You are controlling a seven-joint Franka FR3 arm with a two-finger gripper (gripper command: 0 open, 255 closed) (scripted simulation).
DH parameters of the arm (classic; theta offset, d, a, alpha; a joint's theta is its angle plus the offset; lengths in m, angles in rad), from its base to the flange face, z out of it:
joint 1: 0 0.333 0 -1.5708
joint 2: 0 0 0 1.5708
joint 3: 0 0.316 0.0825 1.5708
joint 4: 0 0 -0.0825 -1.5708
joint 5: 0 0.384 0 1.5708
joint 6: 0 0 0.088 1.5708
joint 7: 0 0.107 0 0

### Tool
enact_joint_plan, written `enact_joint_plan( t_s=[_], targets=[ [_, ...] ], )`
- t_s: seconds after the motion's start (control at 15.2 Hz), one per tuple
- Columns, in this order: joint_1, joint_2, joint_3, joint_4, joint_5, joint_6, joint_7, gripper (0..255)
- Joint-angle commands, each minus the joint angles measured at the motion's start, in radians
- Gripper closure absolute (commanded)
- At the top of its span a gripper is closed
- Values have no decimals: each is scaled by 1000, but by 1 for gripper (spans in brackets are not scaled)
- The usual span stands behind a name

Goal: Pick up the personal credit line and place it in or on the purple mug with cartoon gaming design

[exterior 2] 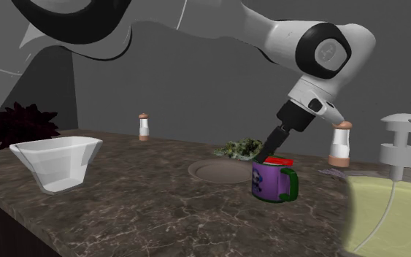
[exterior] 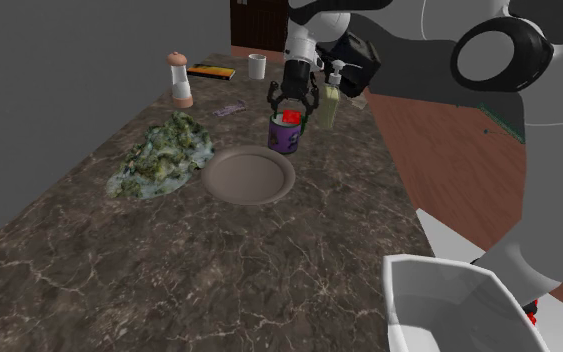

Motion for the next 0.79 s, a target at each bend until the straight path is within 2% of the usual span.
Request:
enact_joint_plan(
  t_s=[0.0,0.2,0.73],
  targets=[
    [-7,29,-1,75,-3,-47,8,0],
    [-22,132,2,323,-5,-191,43,0],
    [-23,133,3,324,-5,-191,43,0]
  ],
)
